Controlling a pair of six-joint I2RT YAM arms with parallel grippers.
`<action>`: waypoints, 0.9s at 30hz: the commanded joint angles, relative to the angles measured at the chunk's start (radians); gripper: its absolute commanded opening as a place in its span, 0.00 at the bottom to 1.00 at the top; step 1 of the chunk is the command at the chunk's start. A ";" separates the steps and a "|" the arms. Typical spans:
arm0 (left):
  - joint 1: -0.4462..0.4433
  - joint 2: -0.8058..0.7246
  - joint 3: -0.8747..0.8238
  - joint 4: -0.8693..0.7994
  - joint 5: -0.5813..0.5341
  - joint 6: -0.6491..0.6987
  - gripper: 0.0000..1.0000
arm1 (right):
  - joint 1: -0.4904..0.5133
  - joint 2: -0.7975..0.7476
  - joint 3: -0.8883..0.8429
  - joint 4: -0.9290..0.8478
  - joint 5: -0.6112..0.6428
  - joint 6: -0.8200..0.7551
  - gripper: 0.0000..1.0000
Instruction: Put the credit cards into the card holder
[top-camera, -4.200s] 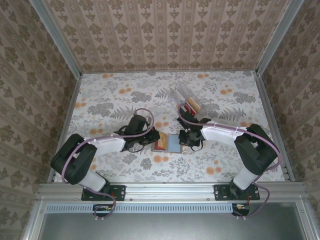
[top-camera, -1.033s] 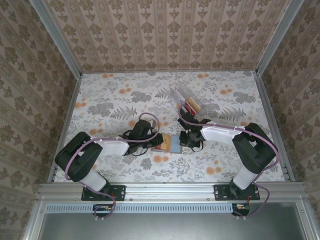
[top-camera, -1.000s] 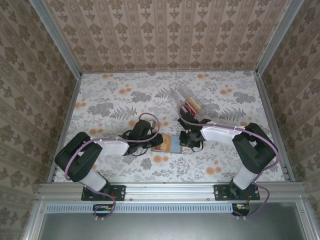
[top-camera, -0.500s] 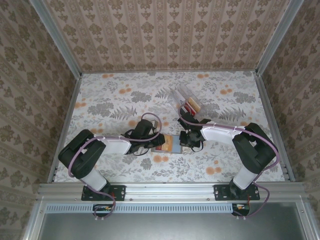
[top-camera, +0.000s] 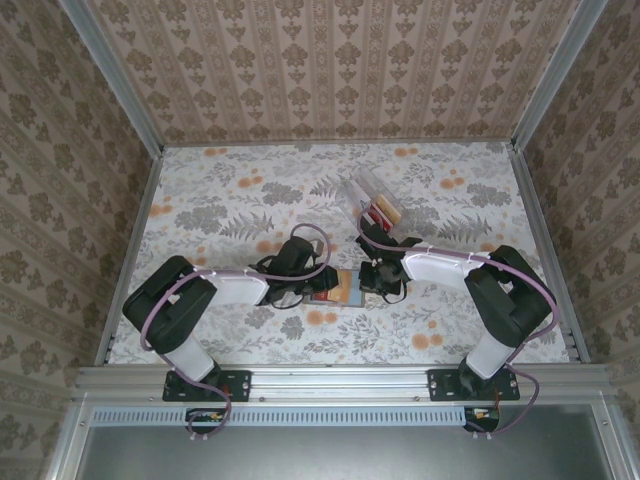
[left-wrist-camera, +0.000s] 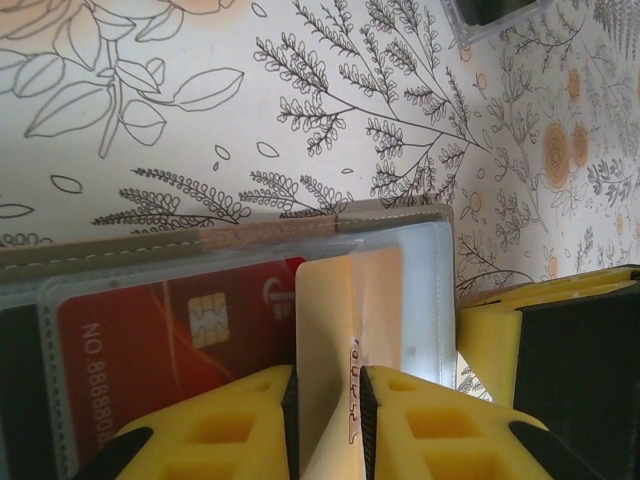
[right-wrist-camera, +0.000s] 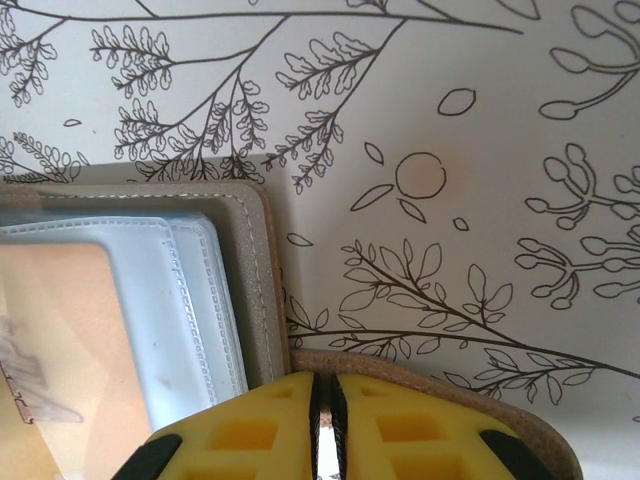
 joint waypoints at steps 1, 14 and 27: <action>-0.014 -0.005 0.034 -0.097 -0.019 0.023 0.27 | 0.005 0.054 -0.009 0.055 -0.031 0.017 0.17; -0.053 0.005 0.158 -0.280 -0.030 0.102 0.31 | 0.005 0.046 -0.012 0.059 -0.039 0.018 0.15; -0.057 0.049 0.206 -0.323 0.004 0.012 0.37 | 0.006 0.021 -0.062 0.128 -0.092 0.064 0.13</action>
